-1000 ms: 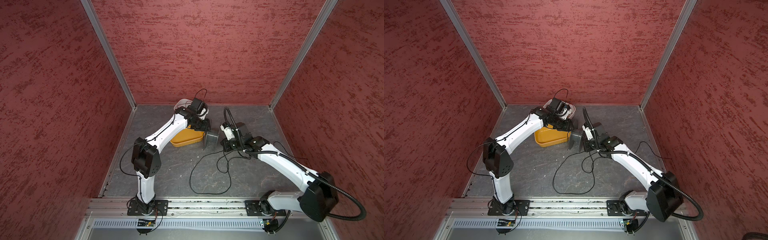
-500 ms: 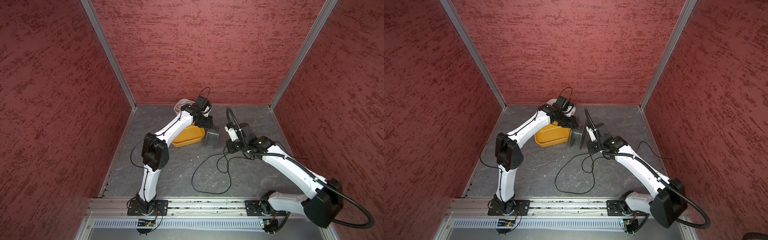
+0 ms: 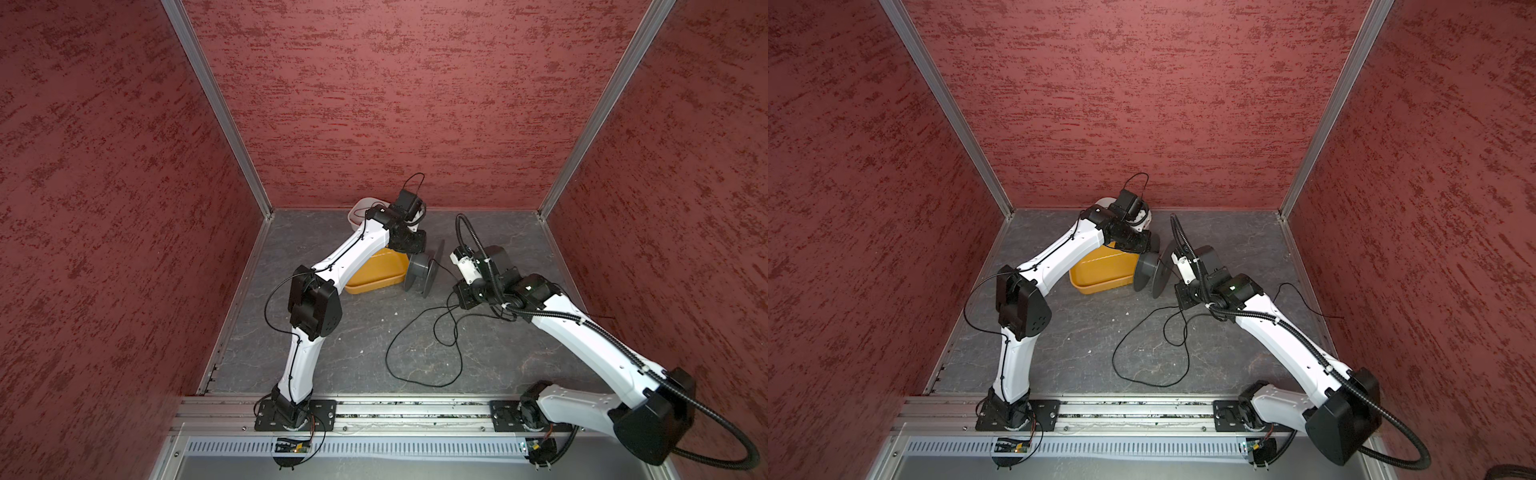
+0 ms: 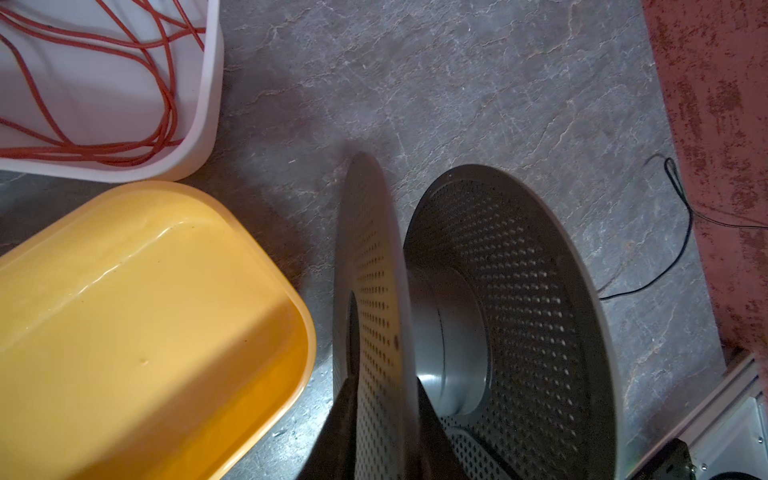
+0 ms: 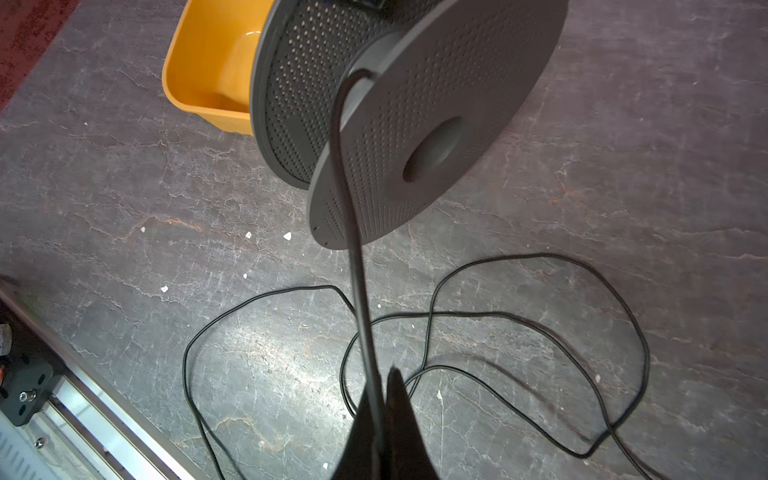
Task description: Wrap the cables
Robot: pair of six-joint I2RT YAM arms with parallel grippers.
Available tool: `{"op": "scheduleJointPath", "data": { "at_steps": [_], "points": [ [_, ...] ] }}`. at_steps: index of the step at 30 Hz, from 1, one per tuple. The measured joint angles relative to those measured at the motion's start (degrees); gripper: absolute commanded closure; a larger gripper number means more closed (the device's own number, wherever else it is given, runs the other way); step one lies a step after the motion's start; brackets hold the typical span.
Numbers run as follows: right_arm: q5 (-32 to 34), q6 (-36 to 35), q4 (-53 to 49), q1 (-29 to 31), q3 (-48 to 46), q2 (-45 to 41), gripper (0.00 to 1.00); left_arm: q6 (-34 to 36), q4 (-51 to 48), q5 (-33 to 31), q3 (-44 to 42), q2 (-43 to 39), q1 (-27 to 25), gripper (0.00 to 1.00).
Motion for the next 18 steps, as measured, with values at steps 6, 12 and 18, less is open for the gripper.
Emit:
{"op": "scheduleJointPath", "data": {
  "at_steps": [6,12,18],
  "points": [
    [-5.49,-0.24,3.5,0.0,0.0,0.59,1.0,0.94,-0.17,-0.98,-1.51,-0.61,-0.44,0.65],
    [-8.66,-0.52,5.9,-0.04,1.38,5.03,1.0,1.75,1.6,-1.51,-8.74,-4.44,-0.59,0.52],
    [-8.76,-1.46,6.45,-0.09,3.48,8.37,1.0,2.32,6.95,-1.4,-17.84,-11.45,0.0,0.48]
  ]
}}
